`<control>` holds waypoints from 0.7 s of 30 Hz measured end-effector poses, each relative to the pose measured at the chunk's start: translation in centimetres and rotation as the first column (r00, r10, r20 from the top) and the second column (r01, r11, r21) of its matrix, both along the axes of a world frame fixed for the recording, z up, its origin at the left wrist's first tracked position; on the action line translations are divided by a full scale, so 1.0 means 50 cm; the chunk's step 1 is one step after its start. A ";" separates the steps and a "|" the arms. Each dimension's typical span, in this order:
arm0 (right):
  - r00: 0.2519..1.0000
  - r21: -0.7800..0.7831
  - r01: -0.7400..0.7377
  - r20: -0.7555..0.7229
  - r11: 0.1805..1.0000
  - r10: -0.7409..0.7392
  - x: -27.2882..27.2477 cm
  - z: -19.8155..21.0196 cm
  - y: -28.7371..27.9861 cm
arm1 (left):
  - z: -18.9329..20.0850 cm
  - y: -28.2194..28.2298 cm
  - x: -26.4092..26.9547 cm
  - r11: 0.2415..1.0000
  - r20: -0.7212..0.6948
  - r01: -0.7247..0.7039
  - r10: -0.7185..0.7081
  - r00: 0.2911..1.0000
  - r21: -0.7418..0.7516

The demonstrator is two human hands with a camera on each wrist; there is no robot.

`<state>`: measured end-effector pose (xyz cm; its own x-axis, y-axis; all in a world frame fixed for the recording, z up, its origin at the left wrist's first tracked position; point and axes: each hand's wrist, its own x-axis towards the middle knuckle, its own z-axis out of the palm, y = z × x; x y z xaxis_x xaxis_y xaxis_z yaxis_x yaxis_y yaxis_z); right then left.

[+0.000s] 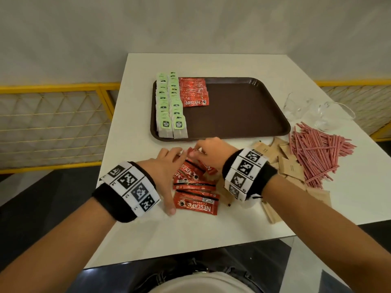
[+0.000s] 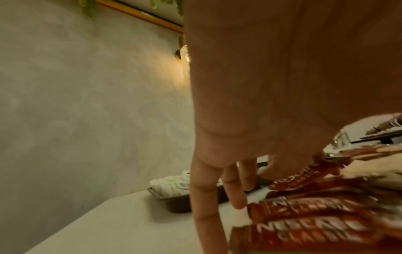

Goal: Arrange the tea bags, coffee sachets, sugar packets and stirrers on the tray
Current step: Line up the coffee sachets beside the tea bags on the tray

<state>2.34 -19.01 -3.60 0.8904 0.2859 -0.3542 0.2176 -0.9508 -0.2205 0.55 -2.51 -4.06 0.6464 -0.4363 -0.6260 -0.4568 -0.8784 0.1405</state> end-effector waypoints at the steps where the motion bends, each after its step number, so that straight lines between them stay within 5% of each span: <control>1: 0.999 -0.024 -0.040 -0.017 0.999 0.040 -0.002 0.001 0.014 | -0.003 -0.001 -0.006 1.000 0.002 0.008 -0.008 1.000 0.013; 6: 0.967 0.030 -0.152 -0.204 0.988 0.155 -0.039 0.019 0.041 | -0.011 0.016 -0.007 0.987 0.077 -0.148 0.153 0.985 -0.059; 10: 0.949 -0.109 -0.281 -0.179 0.953 0.260 -0.077 -0.007 0.065 | -0.010 0.030 0.010 0.969 0.066 -0.226 0.233 0.970 -0.102; 21: 0.987 0.093 -0.146 -0.059 0.985 0.152 -0.081 -0.038 0.077 | 0.003 0.040 0.020 0.940 -0.046 -0.293 0.290 0.956 -0.174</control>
